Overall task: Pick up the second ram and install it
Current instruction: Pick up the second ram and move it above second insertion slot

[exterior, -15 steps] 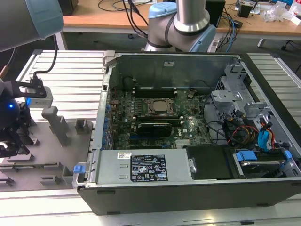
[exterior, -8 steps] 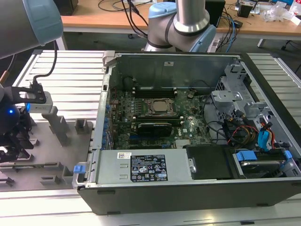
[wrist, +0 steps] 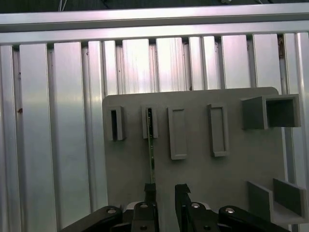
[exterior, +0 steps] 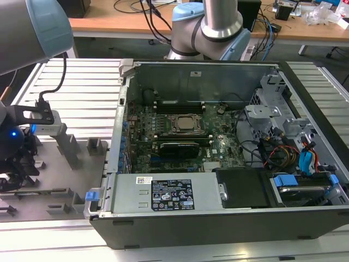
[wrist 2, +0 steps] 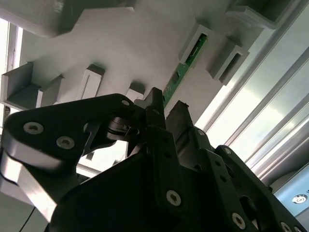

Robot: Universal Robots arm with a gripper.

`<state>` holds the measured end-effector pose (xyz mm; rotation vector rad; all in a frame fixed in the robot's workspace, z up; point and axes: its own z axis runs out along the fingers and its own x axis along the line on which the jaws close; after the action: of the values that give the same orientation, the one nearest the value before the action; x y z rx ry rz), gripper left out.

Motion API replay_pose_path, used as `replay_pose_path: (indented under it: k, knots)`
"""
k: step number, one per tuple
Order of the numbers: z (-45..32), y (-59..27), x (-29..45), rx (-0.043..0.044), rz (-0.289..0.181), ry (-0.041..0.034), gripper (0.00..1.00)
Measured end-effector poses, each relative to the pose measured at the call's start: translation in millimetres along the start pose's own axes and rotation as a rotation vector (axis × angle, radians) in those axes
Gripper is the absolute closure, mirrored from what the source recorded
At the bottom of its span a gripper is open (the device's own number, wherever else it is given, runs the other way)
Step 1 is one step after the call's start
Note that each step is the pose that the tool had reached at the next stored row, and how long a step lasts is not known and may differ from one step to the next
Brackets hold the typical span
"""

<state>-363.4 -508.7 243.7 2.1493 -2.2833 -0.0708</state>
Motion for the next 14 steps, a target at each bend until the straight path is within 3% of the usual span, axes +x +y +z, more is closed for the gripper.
replay_pose_path:
  k: [14]
  knots:
    - [12.1,-0.1,1.1,0.0000,0.000,0.0001,0.70]
